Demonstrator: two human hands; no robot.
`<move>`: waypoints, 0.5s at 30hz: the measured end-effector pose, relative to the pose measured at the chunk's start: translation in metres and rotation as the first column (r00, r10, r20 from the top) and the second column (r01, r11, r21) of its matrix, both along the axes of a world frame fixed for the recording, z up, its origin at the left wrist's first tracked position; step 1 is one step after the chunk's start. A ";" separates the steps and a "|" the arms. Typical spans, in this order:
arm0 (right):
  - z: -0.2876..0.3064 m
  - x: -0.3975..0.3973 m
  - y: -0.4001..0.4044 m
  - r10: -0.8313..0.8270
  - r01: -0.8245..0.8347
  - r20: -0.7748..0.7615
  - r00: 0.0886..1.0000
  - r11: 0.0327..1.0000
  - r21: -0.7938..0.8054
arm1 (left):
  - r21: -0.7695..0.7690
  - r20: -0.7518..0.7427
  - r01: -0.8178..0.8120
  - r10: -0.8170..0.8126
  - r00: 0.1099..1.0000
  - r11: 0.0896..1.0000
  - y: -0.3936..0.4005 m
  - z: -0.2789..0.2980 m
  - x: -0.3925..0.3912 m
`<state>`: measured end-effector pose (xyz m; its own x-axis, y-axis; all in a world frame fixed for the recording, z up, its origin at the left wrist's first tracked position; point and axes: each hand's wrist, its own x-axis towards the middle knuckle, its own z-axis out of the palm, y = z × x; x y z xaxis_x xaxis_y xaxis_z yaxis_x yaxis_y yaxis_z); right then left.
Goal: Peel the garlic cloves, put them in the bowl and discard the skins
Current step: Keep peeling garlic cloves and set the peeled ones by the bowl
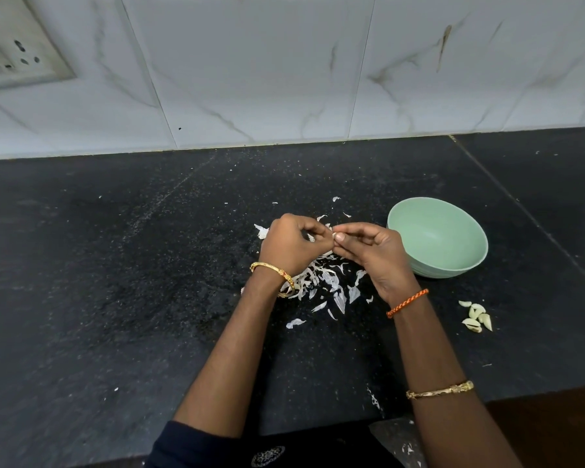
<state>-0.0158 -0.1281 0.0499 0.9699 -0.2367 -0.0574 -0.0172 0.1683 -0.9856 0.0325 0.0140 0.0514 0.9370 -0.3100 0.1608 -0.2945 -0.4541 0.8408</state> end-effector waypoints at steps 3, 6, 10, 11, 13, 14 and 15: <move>-0.001 0.000 0.000 -0.016 0.019 0.022 1.000 0.989 -0.148 | 0.113 0.060 -0.020 0.013 0.998 0.993 -0.002 0.004 -0.004; -0.002 0.001 0.000 -0.047 0.055 0.035 0.998 0.960 -0.275 | 0.225 0.152 -0.078 0.044 0.987 0.971 -0.006 0.008 -0.008; 0.001 0.001 0.000 -0.050 0.067 0.054 0.997 0.929 -0.365 | 0.193 0.204 -0.074 0.034 0.978 0.979 -0.008 0.003 -0.007; 0.002 0.001 -0.001 -0.044 0.062 0.056 0.997 0.931 -0.360 | 0.161 0.194 -0.067 0.035 0.980 0.985 -0.007 0.002 -0.006; 0.005 0.000 -0.002 -0.016 0.031 0.054 0.998 0.956 -0.292 | 0.072 0.147 -0.033 0.022 0.989 0.997 -0.004 -0.001 -0.003; 0.006 0.000 -0.003 0.001 0.012 0.052 0.999 0.969 -0.249 | 0.028 0.107 -0.008 0.005 0.994 1.000 -0.003 -0.002 -0.001; 0.007 -0.001 -0.003 0.015 -0.005 0.048 0.999 0.979 -0.206 | -0.016 0.060 0.014 -0.013 0.998 1.000 -0.001 -0.002 0.000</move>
<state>-0.0166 -0.1313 0.0567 0.9727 -0.2289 0.0389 0.0310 -0.0382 -0.9988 0.0320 0.0125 0.0497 0.9213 -0.3194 0.2218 -0.3508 -0.4362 0.8287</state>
